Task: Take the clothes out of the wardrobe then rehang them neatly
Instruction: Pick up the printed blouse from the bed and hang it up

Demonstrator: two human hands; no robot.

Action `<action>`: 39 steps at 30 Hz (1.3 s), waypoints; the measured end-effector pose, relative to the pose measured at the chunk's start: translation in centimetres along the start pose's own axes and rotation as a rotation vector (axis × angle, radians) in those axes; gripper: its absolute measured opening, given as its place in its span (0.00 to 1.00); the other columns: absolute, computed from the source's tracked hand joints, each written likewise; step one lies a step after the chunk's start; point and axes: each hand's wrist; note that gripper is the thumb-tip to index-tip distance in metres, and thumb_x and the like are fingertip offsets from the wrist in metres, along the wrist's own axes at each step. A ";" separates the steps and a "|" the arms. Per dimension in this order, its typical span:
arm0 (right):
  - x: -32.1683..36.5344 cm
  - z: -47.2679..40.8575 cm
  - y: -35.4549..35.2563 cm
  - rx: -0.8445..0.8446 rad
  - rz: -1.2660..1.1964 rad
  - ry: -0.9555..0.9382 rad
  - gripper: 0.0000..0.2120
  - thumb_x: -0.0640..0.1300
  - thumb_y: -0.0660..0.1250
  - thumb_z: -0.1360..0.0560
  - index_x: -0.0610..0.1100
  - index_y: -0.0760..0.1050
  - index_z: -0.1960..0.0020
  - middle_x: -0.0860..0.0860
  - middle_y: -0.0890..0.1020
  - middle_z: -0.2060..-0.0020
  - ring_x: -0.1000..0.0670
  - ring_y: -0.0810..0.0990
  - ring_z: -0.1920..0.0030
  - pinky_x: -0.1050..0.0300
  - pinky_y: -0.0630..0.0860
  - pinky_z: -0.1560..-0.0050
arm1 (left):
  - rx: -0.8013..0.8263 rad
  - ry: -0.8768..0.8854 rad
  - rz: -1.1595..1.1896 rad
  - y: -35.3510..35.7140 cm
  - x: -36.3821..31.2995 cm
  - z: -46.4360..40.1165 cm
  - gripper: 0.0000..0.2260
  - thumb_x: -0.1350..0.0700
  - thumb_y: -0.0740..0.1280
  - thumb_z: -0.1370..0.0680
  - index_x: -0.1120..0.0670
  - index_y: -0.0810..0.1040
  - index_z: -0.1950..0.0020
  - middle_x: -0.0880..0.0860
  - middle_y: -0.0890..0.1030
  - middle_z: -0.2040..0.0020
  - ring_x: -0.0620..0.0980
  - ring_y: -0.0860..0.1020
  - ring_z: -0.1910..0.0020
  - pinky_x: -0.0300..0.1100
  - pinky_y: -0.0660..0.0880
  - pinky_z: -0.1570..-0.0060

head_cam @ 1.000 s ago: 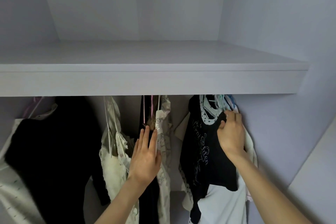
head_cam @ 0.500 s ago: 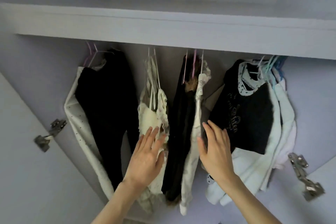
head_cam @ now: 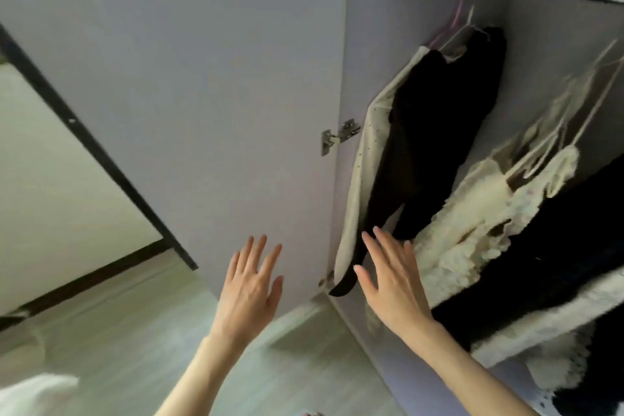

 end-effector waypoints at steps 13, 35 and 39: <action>16.5 5.2 8.7 0.440 -0.247 -0.628 0.25 0.50 0.62 0.27 0.42 0.70 0.32 0.43 0.73 0.34 0.42 0.70 0.33 0.43 0.54 0.32 | -0.024 -0.883 -0.056 -1.5 5.3 27.5 0.23 0.48 0.55 0.27 0.55 0.71 0.35 0.61 0.74 0.36 0.60 0.66 0.33 0.56 0.70 0.39; 47.2 35.6 15.1 0.907 -0.339 -1.460 0.26 0.53 0.57 0.23 0.45 0.62 0.27 0.46 0.67 0.30 0.45 0.62 0.28 0.42 0.54 0.28 | -0.408 -1.940 0.076 -5.7 3.6 65.2 0.24 0.48 0.55 0.24 0.58 0.70 0.31 0.61 0.65 0.28 0.62 0.59 0.27 0.56 0.59 0.32; 51.0 40.2 16.3 0.967 -0.331 -1.586 0.27 0.53 0.58 0.25 0.42 0.65 0.29 0.44 0.71 0.33 0.42 0.68 0.32 0.41 0.61 0.32 | -0.425 -2.072 0.155 -5.1 3.6 68.2 0.22 0.53 0.59 0.20 0.56 0.63 0.27 0.58 0.57 0.25 0.57 0.51 0.25 0.50 0.51 0.28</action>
Point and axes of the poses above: each hand's wrist, its own z-axis away from the middle knuckle, its own y-axis out of the palm, x = y × z
